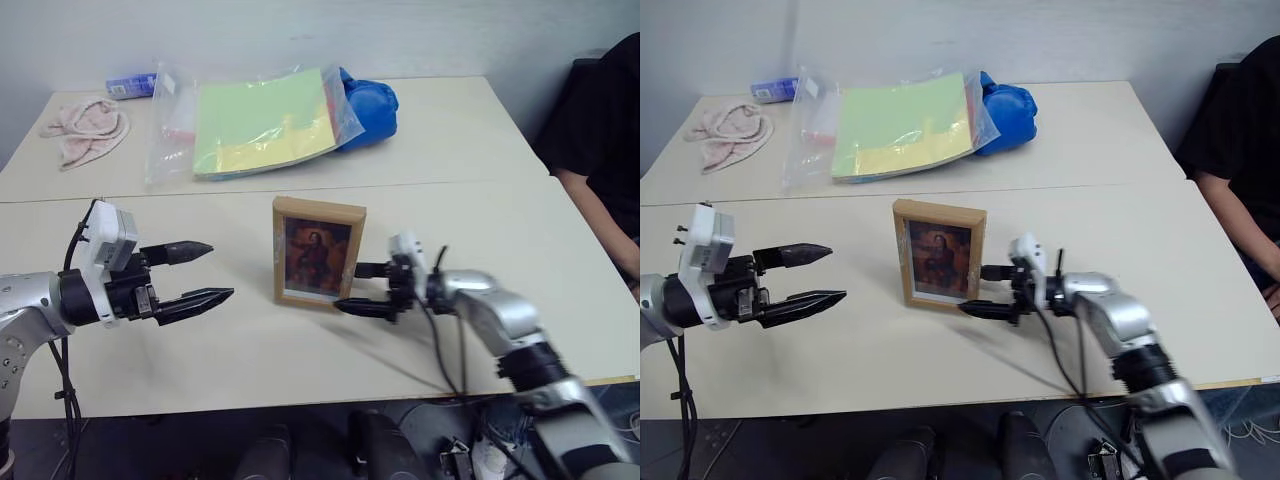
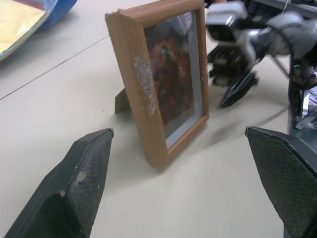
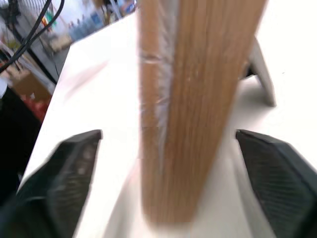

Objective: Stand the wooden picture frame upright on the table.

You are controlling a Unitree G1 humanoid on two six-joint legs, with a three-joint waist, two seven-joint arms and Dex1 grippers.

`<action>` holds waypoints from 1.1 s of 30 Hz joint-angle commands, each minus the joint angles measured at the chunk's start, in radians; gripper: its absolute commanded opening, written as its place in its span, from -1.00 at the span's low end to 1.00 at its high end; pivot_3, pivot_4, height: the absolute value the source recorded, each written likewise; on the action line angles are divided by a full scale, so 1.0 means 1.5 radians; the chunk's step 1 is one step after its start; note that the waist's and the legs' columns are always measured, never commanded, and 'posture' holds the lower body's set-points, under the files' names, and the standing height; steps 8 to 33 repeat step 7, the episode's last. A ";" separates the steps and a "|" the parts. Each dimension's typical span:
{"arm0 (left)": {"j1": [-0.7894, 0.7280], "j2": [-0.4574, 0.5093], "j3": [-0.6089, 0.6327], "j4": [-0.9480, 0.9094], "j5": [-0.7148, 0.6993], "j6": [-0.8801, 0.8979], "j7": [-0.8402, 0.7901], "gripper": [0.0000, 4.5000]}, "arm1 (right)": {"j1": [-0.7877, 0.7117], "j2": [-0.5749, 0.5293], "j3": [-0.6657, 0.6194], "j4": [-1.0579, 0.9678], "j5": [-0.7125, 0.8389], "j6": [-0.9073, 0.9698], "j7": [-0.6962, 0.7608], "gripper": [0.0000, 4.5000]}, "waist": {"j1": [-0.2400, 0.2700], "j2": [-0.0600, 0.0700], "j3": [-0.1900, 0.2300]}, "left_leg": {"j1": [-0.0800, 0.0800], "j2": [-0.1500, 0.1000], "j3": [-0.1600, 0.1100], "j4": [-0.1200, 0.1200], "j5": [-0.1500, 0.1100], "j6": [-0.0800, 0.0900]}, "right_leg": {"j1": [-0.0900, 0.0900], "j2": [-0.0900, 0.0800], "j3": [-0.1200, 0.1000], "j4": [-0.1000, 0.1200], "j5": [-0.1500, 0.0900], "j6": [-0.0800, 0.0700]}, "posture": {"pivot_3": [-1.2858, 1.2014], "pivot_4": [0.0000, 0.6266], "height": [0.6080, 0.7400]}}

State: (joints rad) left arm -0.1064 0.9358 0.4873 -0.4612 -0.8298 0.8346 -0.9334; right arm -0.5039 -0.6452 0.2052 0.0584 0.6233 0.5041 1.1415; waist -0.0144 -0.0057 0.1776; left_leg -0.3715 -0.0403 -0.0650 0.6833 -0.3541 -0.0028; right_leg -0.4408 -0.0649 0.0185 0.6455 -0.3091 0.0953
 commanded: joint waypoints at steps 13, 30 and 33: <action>-0.011 0.049 0.034 0.008 -0.026 -0.005 -0.034 1.00 | -0.014 -0.211 -0.208 -0.128 0.190 0.206 0.136 0.99 | 0.005 0.000 0.000 | 0.002 0.002 0.000 -0.001 0.000 0.000 | 0.001 0.002 0.000 0.000 0.000 -0.001 | 0.03 -0.52 1.00; -0.011 0.049 0.034 0.008 -0.026 -0.005 -0.034 1.00 | -0.014 -0.211 -0.208 -0.128 0.190 0.206 0.136 0.99 | 0.005 0.000 0.000 | 0.002 0.002 0.000 -0.001 0.000 0.000 | 0.001 0.002 0.000 0.000 0.000 -0.001 | 0.03 -0.52 1.00; -0.011 0.049 0.034 0.008 -0.026 -0.005 -0.034 1.00 | -0.014 -0.211 -0.208 -0.128 0.190 0.206 0.136 0.99 | 0.005 0.000 0.000 | 0.002 0.002 0.000 -0.001 0.000 0.000 | 0.001 0.002 0.000 0.000 0.000 -0.001 | 0.03 -0.52 1.00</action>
